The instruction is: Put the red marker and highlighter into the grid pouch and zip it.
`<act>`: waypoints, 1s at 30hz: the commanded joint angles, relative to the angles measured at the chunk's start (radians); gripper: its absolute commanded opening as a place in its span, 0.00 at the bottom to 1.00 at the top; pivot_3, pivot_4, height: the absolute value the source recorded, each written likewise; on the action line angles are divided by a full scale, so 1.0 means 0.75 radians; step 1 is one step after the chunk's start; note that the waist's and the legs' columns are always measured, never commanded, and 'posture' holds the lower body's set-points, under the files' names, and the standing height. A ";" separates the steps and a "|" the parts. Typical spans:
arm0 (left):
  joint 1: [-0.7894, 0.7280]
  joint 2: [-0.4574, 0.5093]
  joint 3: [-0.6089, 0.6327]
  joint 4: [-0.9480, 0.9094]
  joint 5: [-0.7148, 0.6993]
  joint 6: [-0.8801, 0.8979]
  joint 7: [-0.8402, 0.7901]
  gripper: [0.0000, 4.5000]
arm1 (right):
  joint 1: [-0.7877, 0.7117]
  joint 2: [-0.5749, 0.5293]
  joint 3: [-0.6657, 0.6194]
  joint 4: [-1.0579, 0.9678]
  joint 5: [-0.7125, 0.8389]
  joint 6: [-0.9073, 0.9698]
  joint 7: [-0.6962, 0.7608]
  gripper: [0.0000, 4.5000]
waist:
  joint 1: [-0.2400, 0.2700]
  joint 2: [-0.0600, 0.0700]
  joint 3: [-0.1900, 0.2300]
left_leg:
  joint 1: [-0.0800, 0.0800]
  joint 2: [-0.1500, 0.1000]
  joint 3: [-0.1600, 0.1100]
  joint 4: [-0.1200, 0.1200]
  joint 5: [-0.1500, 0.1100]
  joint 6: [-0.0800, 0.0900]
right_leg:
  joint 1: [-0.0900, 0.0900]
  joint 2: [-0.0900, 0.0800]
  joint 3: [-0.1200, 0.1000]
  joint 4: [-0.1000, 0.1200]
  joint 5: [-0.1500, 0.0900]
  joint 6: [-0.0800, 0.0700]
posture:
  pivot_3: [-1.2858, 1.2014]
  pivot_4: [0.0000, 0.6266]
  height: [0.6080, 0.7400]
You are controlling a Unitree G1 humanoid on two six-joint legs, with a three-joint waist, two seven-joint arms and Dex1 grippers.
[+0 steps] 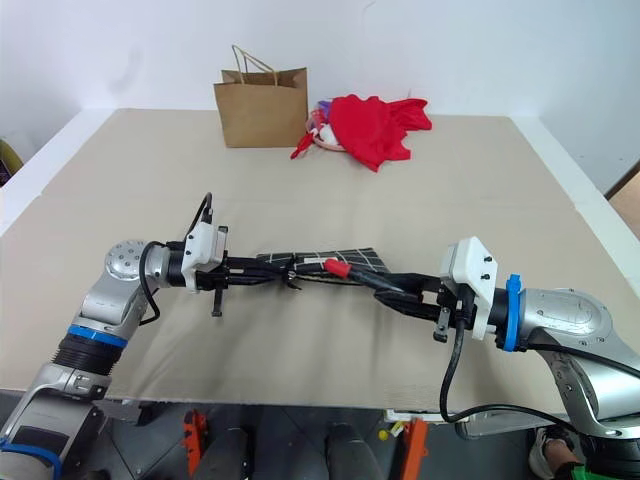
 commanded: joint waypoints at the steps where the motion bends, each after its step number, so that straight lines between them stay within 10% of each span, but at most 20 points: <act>1: -0.027 0.008 0.033 -0.053 -0.019 -0.027 0.001 0.00 | 0.011 -0.044 0.011 0.021 -0.088 -0.085 0.033 0.14 | 0.000 0.000 0.000 | 0.000 0.000 0.000 0.002 0.000 0.000 | 0.001 0.000 0.000 0.000 0.000 -0.001 | 0.52 0.24 1.00; 30: -0.005 -0.079 -0.020 -0.146 -0.012 -0.034 0.035 0.00 | -0.227 0.052 0.251 0.147 -0.215 -0.084 0.009 0.14 | 0.000 0.000 0.000 | -0.001 0.000 0.000 0.003 0.000 0.000 | 0.001 0.000 0.000 0.000 0.002 0.004 | 0.52 0.24 1.00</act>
